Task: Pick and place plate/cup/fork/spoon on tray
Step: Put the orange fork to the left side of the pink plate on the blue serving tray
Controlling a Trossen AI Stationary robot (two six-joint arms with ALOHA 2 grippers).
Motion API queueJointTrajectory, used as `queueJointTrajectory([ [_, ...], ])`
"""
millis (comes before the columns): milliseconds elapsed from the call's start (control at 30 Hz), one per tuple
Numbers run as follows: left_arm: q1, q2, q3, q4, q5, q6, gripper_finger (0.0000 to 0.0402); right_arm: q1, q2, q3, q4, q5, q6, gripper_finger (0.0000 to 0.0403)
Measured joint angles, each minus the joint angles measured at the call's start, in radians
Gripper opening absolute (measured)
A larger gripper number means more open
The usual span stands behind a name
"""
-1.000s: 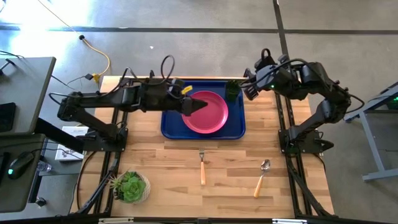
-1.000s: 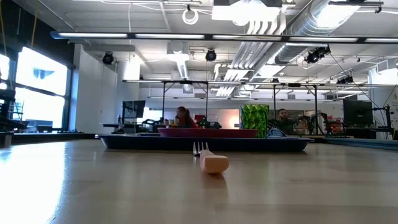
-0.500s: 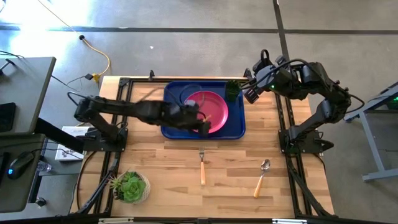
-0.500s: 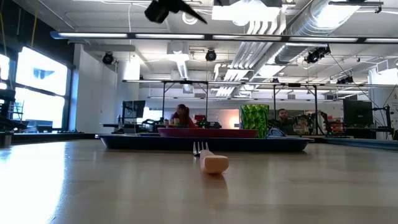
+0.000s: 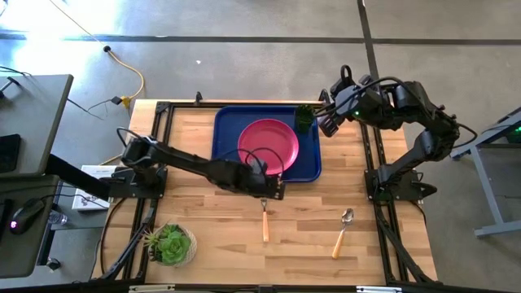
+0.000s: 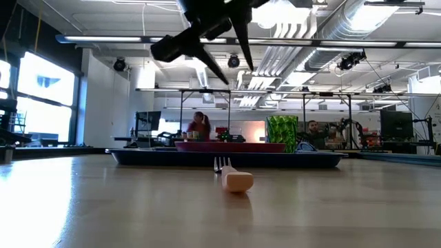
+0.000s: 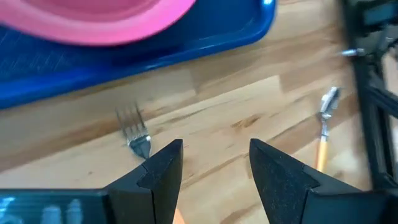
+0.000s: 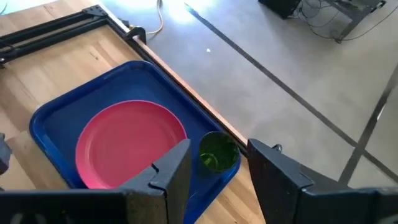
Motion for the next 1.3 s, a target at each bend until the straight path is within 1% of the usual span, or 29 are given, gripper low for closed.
queueJointTrajectory([
  [233,-0.046,0.06,0.0,-0.095,-0.024,-0.118,0.0174,0.0,0.0,0.0,0.0,-0.001,0.0,0.0149],
  [500,-0.089,0.131,-0.001,-0.11,-0.017,-0.189,0.0174,0.0,0.004,-0.001,0.0,-0.001,0.001,0.0149],
  [667,-0.105,0.169,-0.001,-0.073,-0.009,-0.216,0.0174,0.0,0.004,-0.002,0.0,-0.001,0.004,0.0149],
  [700,-0.106,0.176,0.002,-0.045,-0.002,-0.217,0.0174,0.0,0.004,-0.002,0.0,0.0,0.004,0.0149],
  [800,-0.104,0.188,-0.002,-0.052,0.019,-0.22,0.0174,0.0,0.004,-0.002,0.0,0.005,0.004,0.0149],
  [867,-0.105,0.205,0.001,-0.006,0.028,-0.231,0.0172,0.0,0.005,-0.002,0.0,0.005,0.004,0.0149],
  [900,-0.106,0.207,0.0,-0.016,0.031,-0.233,0.0171,0.0,0.005,-0.002,0.0,0.005,0.004,0.0149],
  [933,-0.107,0.208,-0.003,-0.029,0.032,-0.235,0.0169,0.0,0.004,-0.002,0.0,0.006,0.004,0.0149],
  [1000,-0.108,0.227,0.003,0.017,0.035,-0.242,0.0164,0.0,0.004,-0.002,0.0,0.005,0.003,0.0149],
  [1067,-0.108,0.232,-0.003,-0.027,0.045,-0.242,0.0159,0.0,0.004,-0.002,0.0,0.006,0.003,0.0149],
  [1133,-0.108,0.253,0.002,0.019,0.057,-0.248,0.0152,0.0,0.004,-0.002,0.0,0.006,0.002,0.0149],
  [1233,-0.108,0.266,-0.003,-0.009,0.067,-0.251,0.014,0.0,0.004,-0.002,0.0,0.006,0.001,0.0149],
  [1300,-0.108,0.276,0.001,0.028,0.072,-0.249,0.0133,0.0,0.004,-0.002,0.0,0.006,0.0,0.0149],
])
